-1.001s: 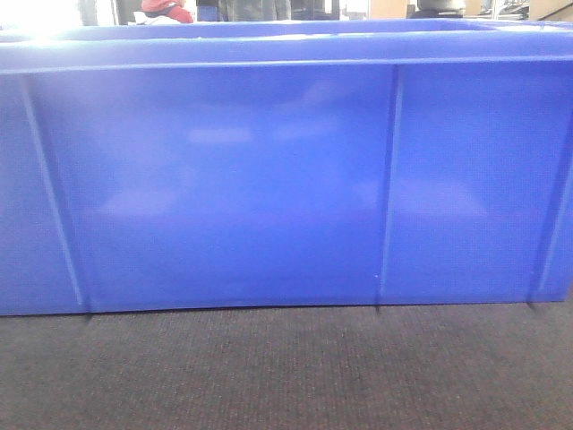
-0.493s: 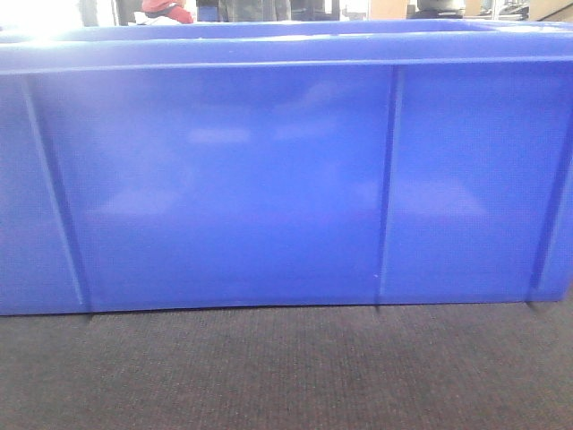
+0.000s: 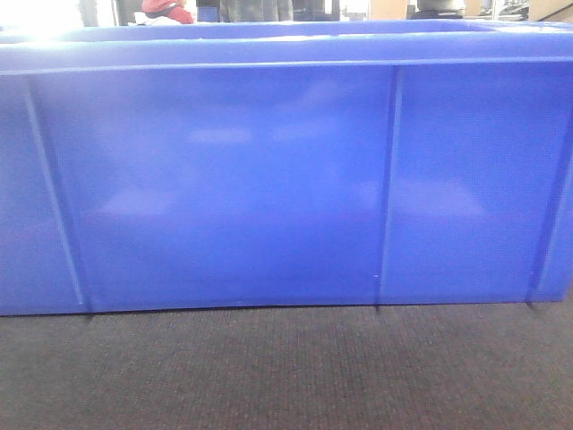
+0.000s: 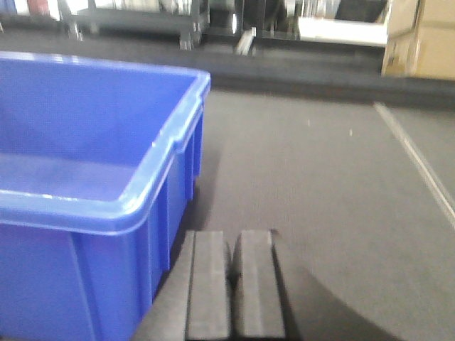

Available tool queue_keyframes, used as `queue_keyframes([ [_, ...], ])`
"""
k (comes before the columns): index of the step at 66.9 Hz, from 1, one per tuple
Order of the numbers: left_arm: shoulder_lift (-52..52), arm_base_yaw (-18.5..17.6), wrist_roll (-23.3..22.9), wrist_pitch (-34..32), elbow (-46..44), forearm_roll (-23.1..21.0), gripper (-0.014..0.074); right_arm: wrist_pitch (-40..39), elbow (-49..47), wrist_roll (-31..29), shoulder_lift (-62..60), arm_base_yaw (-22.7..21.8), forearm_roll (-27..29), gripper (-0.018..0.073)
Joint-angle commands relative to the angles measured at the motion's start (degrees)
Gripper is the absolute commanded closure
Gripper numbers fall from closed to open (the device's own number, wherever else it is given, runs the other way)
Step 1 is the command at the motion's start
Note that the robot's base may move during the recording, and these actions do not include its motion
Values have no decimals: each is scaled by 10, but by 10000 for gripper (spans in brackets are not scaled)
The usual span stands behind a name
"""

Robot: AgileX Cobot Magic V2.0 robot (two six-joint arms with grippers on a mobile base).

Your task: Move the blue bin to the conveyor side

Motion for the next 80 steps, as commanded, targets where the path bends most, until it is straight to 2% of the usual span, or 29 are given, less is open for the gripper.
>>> queue_keyframes([
  [1, -12, -2, 1, -15, 1, -7, 612, -26, 11, -5, -14, 1, -8, 629],
  [63, -16, -2, 1, -16, 16, -12, 612, -47, 14, -5, -14, 1, -8, 629],
  [68, -27, 2, 1, -38, 42, -11, 612, -47, 14, -5, -14, 1, -8, 629],
  [80, -79, 33, 1, -144, 148, -21, 612, -47, 14, -5, -14, 1, -8, 629],
])
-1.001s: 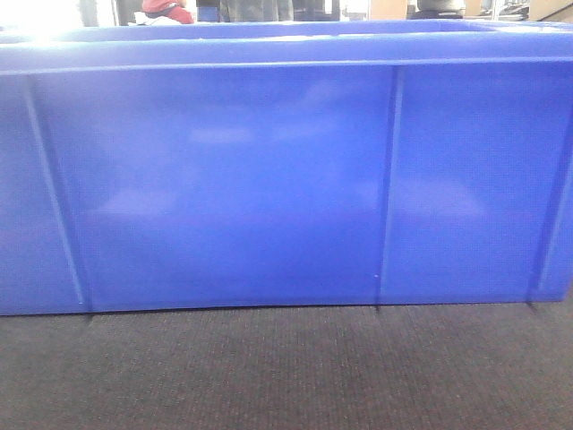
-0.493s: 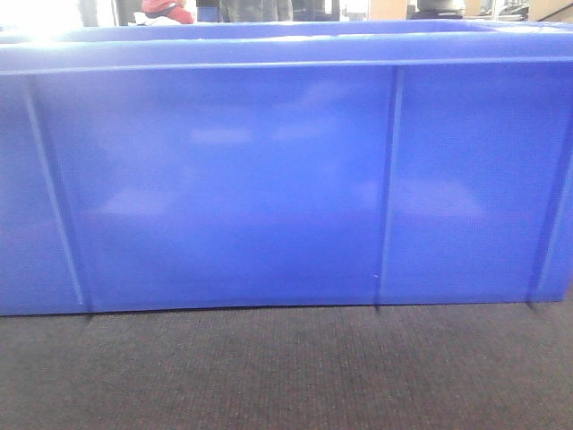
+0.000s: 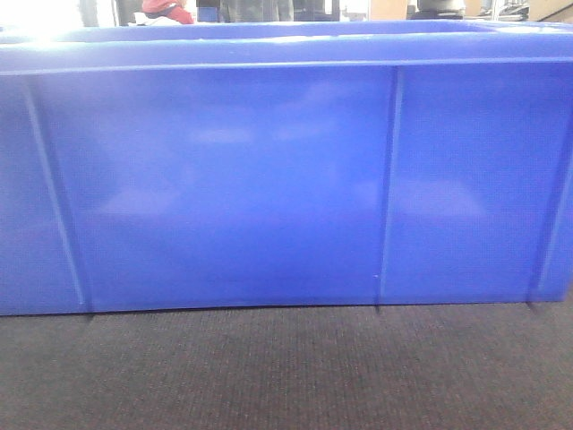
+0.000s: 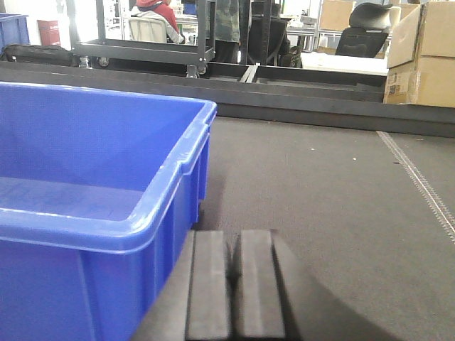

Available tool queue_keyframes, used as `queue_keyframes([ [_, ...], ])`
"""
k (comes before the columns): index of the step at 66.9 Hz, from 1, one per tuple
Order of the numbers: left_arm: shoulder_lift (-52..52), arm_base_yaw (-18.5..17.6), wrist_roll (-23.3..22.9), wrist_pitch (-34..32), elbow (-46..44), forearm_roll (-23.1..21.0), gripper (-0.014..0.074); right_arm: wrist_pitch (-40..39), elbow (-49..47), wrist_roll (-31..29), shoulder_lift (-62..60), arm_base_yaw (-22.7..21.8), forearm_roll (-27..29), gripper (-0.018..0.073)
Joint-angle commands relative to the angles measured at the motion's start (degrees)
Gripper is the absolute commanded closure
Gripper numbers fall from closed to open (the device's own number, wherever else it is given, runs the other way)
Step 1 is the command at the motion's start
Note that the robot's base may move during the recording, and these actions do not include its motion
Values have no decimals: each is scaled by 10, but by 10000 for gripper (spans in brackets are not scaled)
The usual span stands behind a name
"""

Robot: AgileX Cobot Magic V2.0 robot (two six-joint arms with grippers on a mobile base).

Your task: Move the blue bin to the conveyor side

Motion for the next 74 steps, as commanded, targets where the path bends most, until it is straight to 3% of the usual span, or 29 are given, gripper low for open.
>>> queue_keyframes([
  [1, -19, 16, 1, -60, 49, -8, 612, -14, 2, -5, -3, 1, -8, 629],
  [20, -19, 45, 1, -232, 170, -43, 612, -14, 2, -5, -3, 1, -8, 629],
  [23, -19, 45, 1, -207, 170, -43, 612, -14, 2, -5, -3, 1, -8, 629],
  [74, -19, 45, 1, -217, 170, -43, 612, -14, 2, -5, -3, 1, -8, 629],
])
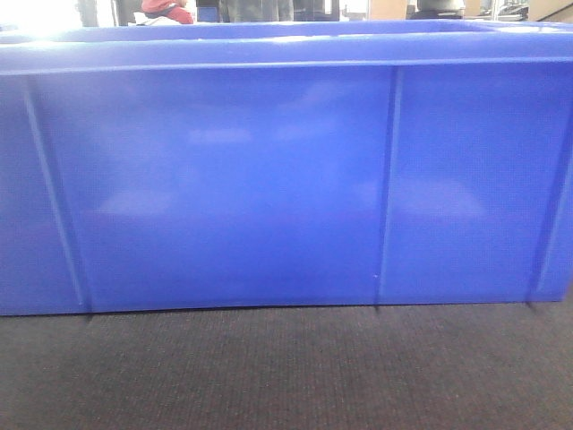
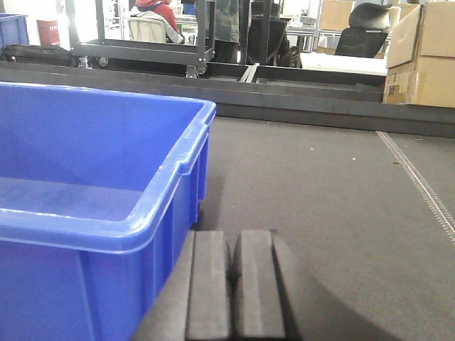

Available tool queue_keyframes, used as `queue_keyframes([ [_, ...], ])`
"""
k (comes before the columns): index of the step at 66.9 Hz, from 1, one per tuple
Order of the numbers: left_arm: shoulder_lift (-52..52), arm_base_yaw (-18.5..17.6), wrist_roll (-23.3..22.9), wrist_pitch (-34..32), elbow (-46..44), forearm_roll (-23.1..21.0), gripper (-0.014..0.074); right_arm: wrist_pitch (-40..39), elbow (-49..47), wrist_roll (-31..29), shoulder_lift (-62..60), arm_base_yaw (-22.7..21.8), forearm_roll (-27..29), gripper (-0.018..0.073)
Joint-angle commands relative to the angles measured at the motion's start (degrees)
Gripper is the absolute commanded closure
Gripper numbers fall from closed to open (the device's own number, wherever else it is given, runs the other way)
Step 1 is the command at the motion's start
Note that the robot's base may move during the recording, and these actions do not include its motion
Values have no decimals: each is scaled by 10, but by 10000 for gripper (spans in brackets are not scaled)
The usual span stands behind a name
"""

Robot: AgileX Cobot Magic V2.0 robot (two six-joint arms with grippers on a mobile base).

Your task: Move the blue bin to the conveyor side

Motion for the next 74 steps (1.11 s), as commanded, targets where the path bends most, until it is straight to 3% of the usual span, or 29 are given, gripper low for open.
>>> queue_keyframes([
  [1, -2, 2, 1, -14, -1, -3, 612, -13, 2, -5, -3, 1, -8, 629],
  [24, -2, 2, 1, -14, -1, -3, 612, -20, 3, -5, -3, -1, -8, 629],
  [30, -2, 2, 1, -14, -1, -3, 612, -53, 15, -5, -3, -21, 0, 629],
  [37, -2, 2, 1, -14, -1, -3, 612, -86, 42, -27, -3, -60, 28, 629],
  [45, -2, 2, 1, -14, -1, -3, 612, -125, 100, -79, -3, -116, 115, 629],
  [51, -2, 2, 1, -14, -1, -3, 612, -192, 158, -87, -3, -150, 163, 629],
  [65, -2, 2, 1, -14, -1, -3, 612, -313, 235, -87, -3, -160, 172, 629],
  [74, -2, 2, 1, -14, -1, -3, 612, -289, 235, -87, -3, -160, 172, 629],
])
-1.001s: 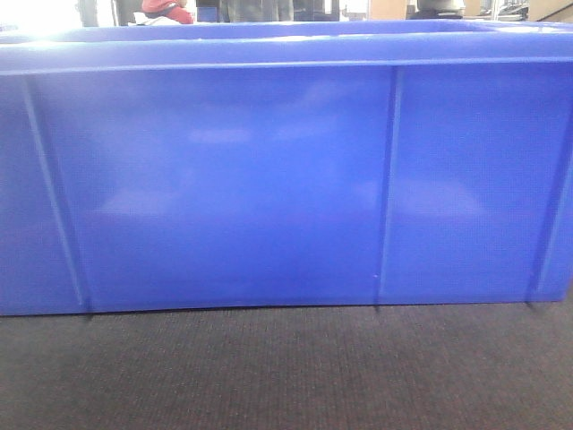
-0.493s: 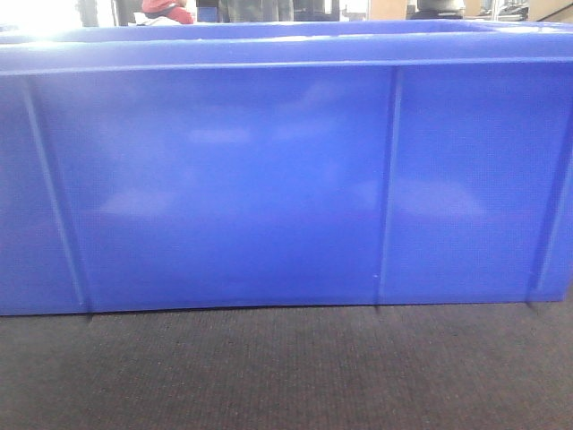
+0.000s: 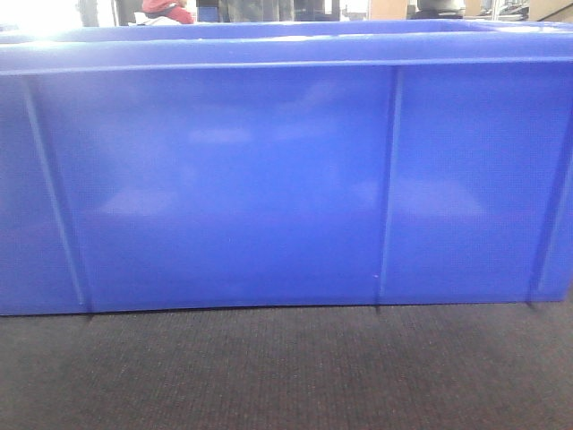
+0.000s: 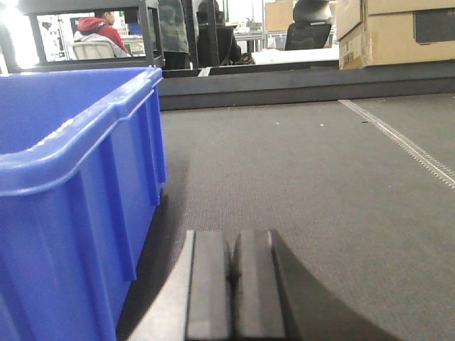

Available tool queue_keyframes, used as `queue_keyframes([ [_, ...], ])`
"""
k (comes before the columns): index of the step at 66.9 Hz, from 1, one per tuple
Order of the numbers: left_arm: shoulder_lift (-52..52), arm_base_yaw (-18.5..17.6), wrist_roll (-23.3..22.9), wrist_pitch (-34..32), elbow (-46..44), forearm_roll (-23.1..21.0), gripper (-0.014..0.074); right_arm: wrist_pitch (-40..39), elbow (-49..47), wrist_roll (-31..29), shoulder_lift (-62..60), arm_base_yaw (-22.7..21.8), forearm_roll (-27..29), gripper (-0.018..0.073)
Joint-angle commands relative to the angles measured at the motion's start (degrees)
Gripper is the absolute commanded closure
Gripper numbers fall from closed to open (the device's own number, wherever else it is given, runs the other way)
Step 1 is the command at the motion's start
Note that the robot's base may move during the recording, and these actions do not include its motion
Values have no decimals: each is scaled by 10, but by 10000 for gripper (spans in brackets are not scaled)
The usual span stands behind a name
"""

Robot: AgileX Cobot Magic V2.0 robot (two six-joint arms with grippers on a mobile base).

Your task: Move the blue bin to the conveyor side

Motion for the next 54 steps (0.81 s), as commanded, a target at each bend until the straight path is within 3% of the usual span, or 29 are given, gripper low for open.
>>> queue_keyframes([
  [1, -2, 2, 1, -11, -1, -3, 612, -21, 1, -3, -4, -3, 2, 629],
  [54, -2, 2, 1, -11, -1, -3, 612, -23, 1, -3, -4, -3, 2, 629],
])
